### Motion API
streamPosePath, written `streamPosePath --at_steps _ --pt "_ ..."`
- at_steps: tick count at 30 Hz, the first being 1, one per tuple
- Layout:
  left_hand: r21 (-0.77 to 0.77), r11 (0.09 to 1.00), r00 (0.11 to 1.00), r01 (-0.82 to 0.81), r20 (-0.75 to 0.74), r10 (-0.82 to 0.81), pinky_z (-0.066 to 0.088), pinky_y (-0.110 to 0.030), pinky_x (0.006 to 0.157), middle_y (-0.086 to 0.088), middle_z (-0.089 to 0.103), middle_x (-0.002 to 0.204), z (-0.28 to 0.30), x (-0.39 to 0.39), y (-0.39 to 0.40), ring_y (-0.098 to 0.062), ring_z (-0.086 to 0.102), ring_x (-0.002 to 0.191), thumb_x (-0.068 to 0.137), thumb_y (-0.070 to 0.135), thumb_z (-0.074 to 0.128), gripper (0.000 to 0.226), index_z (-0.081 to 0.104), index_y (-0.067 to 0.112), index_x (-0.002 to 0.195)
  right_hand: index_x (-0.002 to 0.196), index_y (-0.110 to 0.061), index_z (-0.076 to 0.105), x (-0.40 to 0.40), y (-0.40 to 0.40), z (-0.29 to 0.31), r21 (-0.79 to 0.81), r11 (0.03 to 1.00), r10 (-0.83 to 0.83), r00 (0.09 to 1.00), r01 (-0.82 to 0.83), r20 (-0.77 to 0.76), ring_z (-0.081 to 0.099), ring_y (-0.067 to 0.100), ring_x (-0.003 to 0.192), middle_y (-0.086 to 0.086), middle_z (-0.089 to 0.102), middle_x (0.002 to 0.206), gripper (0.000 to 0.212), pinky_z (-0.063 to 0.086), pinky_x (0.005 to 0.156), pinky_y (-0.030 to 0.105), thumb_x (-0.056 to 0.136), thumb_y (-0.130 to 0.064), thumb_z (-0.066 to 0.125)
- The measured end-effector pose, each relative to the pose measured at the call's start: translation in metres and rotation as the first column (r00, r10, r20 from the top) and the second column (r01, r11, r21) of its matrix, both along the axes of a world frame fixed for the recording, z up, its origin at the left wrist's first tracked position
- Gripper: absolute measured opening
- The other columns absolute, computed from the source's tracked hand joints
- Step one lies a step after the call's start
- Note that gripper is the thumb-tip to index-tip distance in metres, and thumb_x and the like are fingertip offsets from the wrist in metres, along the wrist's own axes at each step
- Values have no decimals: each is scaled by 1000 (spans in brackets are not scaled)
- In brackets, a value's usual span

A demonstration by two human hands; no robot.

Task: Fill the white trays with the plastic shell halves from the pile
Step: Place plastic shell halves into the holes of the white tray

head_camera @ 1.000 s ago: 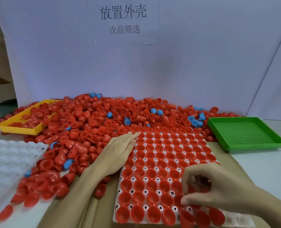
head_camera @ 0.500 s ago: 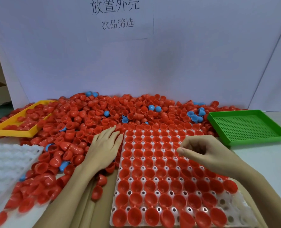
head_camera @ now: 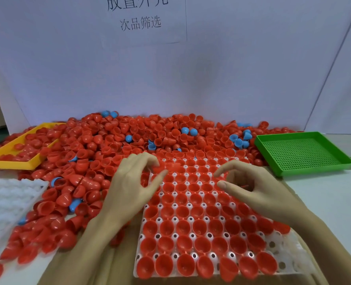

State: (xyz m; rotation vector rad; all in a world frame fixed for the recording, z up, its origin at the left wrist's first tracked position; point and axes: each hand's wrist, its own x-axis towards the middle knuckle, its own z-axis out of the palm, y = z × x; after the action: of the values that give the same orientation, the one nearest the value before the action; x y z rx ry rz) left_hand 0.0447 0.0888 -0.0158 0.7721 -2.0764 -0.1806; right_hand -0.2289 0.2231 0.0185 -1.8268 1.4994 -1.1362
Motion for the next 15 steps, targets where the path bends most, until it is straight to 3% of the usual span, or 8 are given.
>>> streamPosePath --at_steps 3,6,10,15 --pt "96 988 993 119 -31 -116 48 -22 90 21 59 98 4 -14 26 -10 63 98 91 47 77 36 52 38 116 137 -33 58 10 4 4 18 999 33 996 -35 80 73 15 88 -4 72 103 47 57 72 23 93 -27 75" --pt "85 981 985 175 -21 -174 48 -24 91 19 59 99 2 -24 42 -10 62 98 90 47 76 46 52 37 128 140 -36 60 22 4 1 25 996 87 993 -89 81 72 14 109 -10 71 121 51 62 85 31 91 -33 75" --pt "52 977 978 206 -19 -206 48 -26 95 20 59 102 2 -27 49 -7 61 101 92 47 73 48 51 37 133 115 -32 75 28 0 -10 -75 996 41 998 -38 50 72 14 102 -9 75 113 25 62 79 33 90 -29 79" --pt "145 960 970 238 -91 -227 50 -26 98 19 62 109 6 -28 53 -12 65 108 91 43 78 41 59 30 125 120 -31 71 21 -3 -16 -141 990 27 999 -29 -18 68 18 102 -7 70 122 32 56 73 25 91 -24 83"
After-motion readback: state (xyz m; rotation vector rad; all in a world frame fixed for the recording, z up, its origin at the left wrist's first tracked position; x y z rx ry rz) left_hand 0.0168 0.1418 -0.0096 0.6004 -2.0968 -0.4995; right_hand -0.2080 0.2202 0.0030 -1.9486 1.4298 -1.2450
